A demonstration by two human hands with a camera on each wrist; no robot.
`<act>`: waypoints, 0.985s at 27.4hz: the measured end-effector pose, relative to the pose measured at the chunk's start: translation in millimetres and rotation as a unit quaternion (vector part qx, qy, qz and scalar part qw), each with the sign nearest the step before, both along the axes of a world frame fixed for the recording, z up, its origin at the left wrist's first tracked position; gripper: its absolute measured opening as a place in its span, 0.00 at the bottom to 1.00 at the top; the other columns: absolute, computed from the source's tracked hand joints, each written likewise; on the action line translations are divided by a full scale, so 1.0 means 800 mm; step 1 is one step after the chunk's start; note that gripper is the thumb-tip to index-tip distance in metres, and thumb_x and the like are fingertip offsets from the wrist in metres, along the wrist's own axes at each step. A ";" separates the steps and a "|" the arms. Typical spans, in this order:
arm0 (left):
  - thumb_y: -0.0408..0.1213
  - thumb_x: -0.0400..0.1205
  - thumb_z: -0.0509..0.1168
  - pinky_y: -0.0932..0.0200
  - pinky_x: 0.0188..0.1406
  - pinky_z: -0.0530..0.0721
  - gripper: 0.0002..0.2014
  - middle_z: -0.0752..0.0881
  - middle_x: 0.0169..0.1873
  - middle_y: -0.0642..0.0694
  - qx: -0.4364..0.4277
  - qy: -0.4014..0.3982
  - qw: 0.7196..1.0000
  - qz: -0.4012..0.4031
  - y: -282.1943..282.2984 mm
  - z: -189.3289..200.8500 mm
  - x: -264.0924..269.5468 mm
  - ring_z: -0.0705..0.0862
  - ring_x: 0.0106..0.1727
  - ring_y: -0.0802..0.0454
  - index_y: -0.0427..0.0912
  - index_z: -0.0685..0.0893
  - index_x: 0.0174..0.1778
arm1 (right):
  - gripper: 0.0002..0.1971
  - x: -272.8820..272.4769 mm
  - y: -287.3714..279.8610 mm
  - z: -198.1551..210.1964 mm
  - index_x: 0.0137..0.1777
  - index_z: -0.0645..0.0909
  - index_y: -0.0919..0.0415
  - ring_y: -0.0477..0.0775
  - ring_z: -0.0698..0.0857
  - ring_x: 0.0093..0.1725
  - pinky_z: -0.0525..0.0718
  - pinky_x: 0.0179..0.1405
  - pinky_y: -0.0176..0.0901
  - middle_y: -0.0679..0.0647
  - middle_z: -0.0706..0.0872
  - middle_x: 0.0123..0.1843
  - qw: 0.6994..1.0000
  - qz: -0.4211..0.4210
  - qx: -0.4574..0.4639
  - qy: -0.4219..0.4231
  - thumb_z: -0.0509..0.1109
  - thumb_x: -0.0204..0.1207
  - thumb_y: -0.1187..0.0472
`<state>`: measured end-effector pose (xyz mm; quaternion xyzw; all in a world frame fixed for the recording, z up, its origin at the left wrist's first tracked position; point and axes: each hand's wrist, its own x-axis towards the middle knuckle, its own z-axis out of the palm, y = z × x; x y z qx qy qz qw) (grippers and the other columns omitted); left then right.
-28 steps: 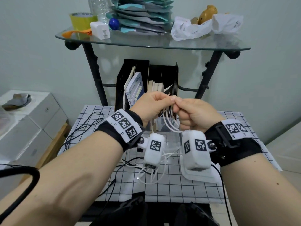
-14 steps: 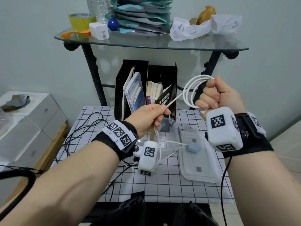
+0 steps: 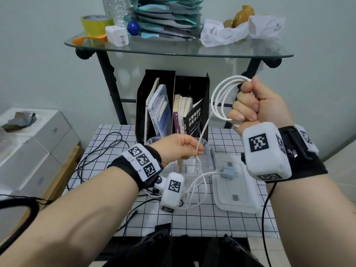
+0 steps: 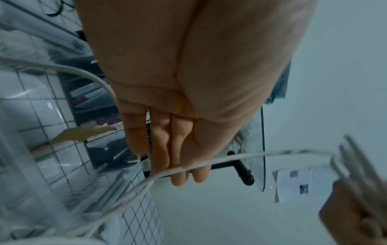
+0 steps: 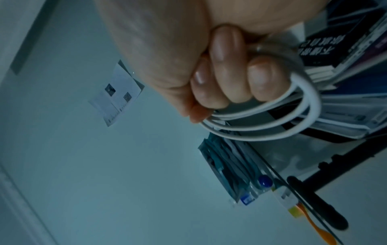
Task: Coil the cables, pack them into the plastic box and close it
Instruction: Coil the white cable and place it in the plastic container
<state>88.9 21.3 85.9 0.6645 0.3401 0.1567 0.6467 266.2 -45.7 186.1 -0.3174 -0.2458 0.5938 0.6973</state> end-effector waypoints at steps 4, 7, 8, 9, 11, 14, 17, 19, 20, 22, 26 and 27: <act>0.20 0.79 0.61 0.47 0.57 0.81 0.15 0.88 0.41 0.54 0.030 0.050 0.998 -0.021 -0.001 -0.004 0.002 0.81 0.45 0.52 0.42 0.86 0.51 | 0.20 -0.011 0.001 0.011 0.34 0.74 0.56 0.43 0.58 0.12 0.63 0.16 0.35 0.46 0.60 0.15 0.999 0.036 0.022 -0.015 0.54 0.85 0.49; 0.23 0.81 0.61 0.54 0.48 0.82 0.13 0.87 0.40 0.53 0.018 0.047 0.999 -0.019 -0.001 -0.004 0.004 0.81 0.39 0.55 0.41 0.86 0.52 | 0.20 -0.014 0.003 0.016 0.33 0.74 0.56 0.43 0.58 0.12 0.63 0.17 0.34 0.45 0.60 0.15 0.998 0.046 0.031 -0.017 0.54 0.85 0.49; 0.25 0.82 0.61 0.58 0.46 0.81 0.11 0.87 0.38 0.53 0.013 0.041 0.999 -0.020 -0.001 -0.004 0.004 0.81 0.38 0.56 0.41 0.86 0.53 | 0.21 -0.015 0.004 0.015 0.33 0.74 0.56 0.43 0.58 0.12 0.63 0.17 0.34 0.45 0.60 0.15 0.999 0.042 0.031 -0.013 0.54 0.86 0.49; 0.28 0.83 0.61 0.61 0.43 0.81 0.10 0.87 0.38 0.54 0.012 0.035 0.999 -0.021 -0.001 -0.003 0.005 0.81 0.38 0.58 0.41 0.86 0.53 | 0.21 -0.016 0.005 0.014 0.33 0.75 0.56 0.43 0.58 0.12 0.62 0.17 0.34 0.45 0.60 0.15 0.999 0.036 0.030 -0.006 0.54 0.86 0.49; 0.31 0.85 0.60 0.68 0.38 0.80 0.10 0.88 0.42 0.52 0.015 0.024 0.999 -0.025 -0.003 -0.002 0.008 0.81 0.39 0.59 0.43 0.86 0.52 | 0.22 -0.017 0.008 0.010 0.32 0.75 0.56 0.44 0.58 0.12 0.63 0.16 0.35 0.45 0.60 0.15 0.999 0.015 0.030 0.016 0.54 0.86 0.49; 0.33 0.86 0.59 0.66 0.37 0.78 0.12 0.88 0.39 0.52 0.017 0.019 0.999 -0.035 -0.008 -0.002 0.012 0.80 0.36 0.58 0.48 0.87 0.43 | 0.21 -0.020 0.012 0.003 0.34 0.75 0.58 0.46 0.59 0.14 0.66 0.20 0.37 0.47 0.61 0.17 0.997 -0.055 0.034 0.046 0.53 0.86 0.51; 0.40 0.85 0.62 0.63 0.41 0.75 0.15 0.87 0.36 0.53 0.043 0.039 0.997 -0.044 -0.009 -0.004 0.013 0.78 0.35 0.61 0.56 0.89 0.36 | 0.15 -0.020 0.020 -0.007 0.38 0.78 0.61 0.49 0.61 0.19 0.69 0.28 0.41 0.50 0.64 0.21 0.991 -0.120 0.042 0.038 0.54 0.83 0.59; 0.41 0.85 0.62 0.63 0.44 0.75 0.14 0.88 0.39 0.49 0.045 0.038 0.997 -0.050 -0.010 -0.002 0.013 0.79 0.35 0.61 0.58 0.90 0.38 | 0.12 -0.019 0.027 -0.019 0.43 0.79 0.62 0.49 0.64 0.20 0.72 0.31 0.42 0.50 0.66 0.22 0.985 -0.166 0.045 -0.011 0.55 0.83 0.62; 0.41 0.85 0.61 0.64 0.44 0.76 0.13 0.87 0.41 0.45 0.042 0.033 0.997 -0.051 -0.009 0.000 0.014 0.78 0.36 0.59 0.57 0.90 0.41 | 0.11 -0.018 0.032 -0.027 0.46 0.79 0.63 0.49 0.66 0.21 0.74 0.32 0.43 0.50 0.68 0.23 0.979 -0.191 0.047 -0.051 0.56 0.84 0.63; 0.39 0.87 0.59 0.68 0.40 0.76 0.11 0.83 0.44 0.39 0.033 0.024 0.998 -0.053 -0.009 0.006 0.015 0.76 0.37 0.55 0.49 0.88 0.52 | 0.11 -0.017 0.037 -0.043 0.52 0.79 0.60 0.48 0.70 0.23 0.77 0.36 0.42 0.47 0.71 0.24 0.958 -0.230 0.047 -0.163 0.55 0.85 0.61; 0.35 0.86 0.58 0.58 0.50 0.77 0.12 0.83 0.48 0.34 0.019 0.002 0.997 -0.069 -0.007 0.013 0.016 0.78 0.45 0.48 0.44 0.84 0.61 | 0.13 -0.018 0.035 -0.064 0.62 0.78 0.50 0.44 0.75 0.30 0.76 0.40 0.35 0.46 0.75 0.29 0.869 -0.214 0.013 -0.446 0.55 0.83 0.55; 0.33 0.86 0.58 0.59 0.49 0.77 0.12 0.83 0.44 0.37 0.024 -0.003 0.997 -0.070 -0.008 0.015 0.015 0.78 0.42 0.50 0.44 0.84 0.61 | 0.13 -0.019 0.033 -0.066 0.65 0.77 0.51 0.43 0.75 0.30 0.76 0.38 0.32 0.47 0.75 0.31 0.841 -0.197 0.009 -0.504 0.55 0.85 0.57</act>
